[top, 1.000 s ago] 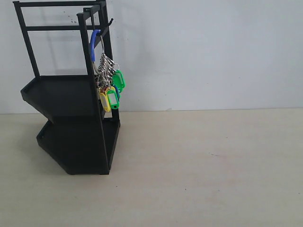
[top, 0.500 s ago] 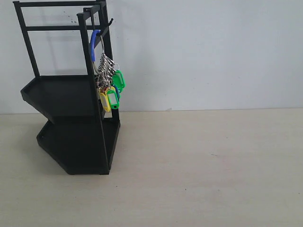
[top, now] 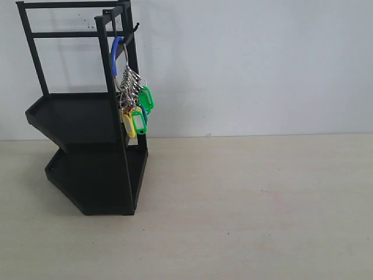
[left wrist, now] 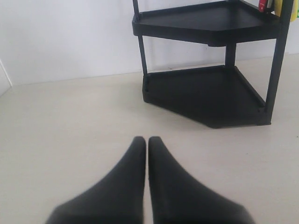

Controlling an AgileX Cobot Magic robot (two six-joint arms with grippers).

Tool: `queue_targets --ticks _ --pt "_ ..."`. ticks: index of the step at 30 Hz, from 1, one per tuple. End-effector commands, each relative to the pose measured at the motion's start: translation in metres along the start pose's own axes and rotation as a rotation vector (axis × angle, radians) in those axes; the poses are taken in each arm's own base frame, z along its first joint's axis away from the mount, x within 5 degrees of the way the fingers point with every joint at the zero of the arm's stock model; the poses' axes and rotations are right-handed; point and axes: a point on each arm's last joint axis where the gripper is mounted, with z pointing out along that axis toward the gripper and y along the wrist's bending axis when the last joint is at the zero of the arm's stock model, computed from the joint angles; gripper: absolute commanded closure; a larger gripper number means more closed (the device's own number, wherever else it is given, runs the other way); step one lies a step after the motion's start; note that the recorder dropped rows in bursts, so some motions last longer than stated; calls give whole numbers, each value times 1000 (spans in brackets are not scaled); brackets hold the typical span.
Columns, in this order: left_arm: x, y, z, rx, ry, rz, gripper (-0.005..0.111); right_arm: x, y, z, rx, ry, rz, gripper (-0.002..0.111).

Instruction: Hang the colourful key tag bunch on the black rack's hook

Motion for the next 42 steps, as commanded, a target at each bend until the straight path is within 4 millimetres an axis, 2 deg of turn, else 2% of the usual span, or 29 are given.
queue_targets --ticks 1,42 --pt "-1 0 0 1 -13 -2 102 0 -2 0 29 -3 -5 108" --pt "-1 0 0 1 -11 -2 102 0 -3 -1 48 -1 12 108"
